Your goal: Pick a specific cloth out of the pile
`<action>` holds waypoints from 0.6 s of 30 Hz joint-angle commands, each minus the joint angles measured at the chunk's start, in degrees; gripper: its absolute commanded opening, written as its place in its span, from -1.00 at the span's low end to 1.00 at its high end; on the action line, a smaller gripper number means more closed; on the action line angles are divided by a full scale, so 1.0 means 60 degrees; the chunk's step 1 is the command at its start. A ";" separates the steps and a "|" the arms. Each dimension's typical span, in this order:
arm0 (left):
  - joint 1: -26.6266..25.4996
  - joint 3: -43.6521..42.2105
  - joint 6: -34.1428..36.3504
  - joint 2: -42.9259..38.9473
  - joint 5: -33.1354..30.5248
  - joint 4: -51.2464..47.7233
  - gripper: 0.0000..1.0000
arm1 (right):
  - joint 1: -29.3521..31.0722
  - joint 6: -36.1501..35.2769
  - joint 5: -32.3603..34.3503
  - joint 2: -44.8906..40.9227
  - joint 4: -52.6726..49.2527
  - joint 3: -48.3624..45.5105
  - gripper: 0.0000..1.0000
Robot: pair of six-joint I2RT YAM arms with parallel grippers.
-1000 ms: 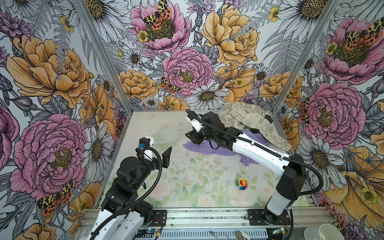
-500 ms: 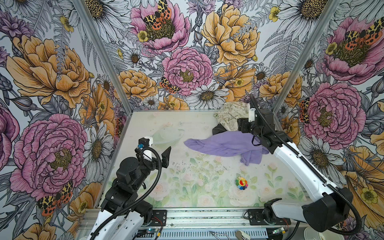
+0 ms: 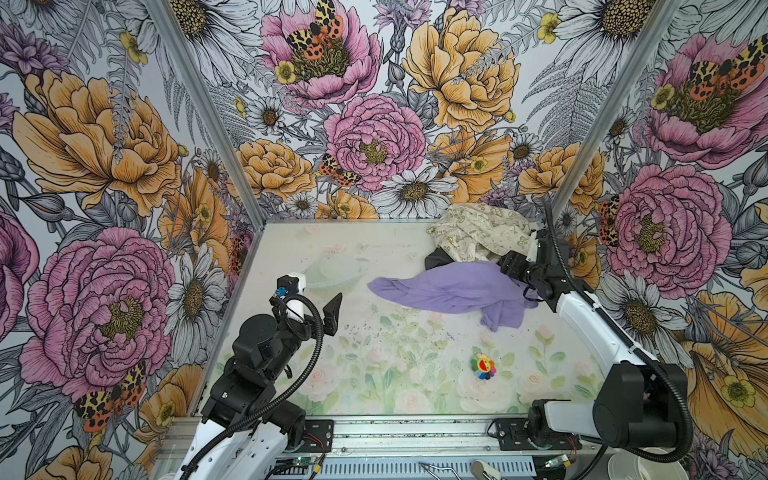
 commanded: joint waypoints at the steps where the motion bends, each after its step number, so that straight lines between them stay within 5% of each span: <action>1: 0.0054 -0.0108 -0.0090 -0.0126 -0.0199 0.0021 0.97 | -0.0028 0.0209 -0.0928 0.0591 0.0453 0.0127 0.44; 4: 0.0054 -0.0113 -0.0097 -0.0139 -0.0199 0.0010 0.97 | -0.0023 0.0182 -0.1065 0.1060 0.0443 0.0163 0.22; 10: 0.0054 -0.0121 -0.0105 -0.0144 -0.0228 0.0009 0.97 | -0.0013 0.0362 -0.1572 0.1091 0.0507 0.0210 -0.69; 14: 0.0052 -0.0128 -0.0115 -0.0141 -0.0229 0.0011 0.97 | -0.0001 0.0635 -0.1645 0.0485 0.0573 0.0310 -0.99; 18: 0.0054 -0.0140 -0.0113 -0.0155 -0.0242 0.0003 0.97 | 0.0016 0.1086 -0.1835 -0.0426 0.0988 0.0472 -1.00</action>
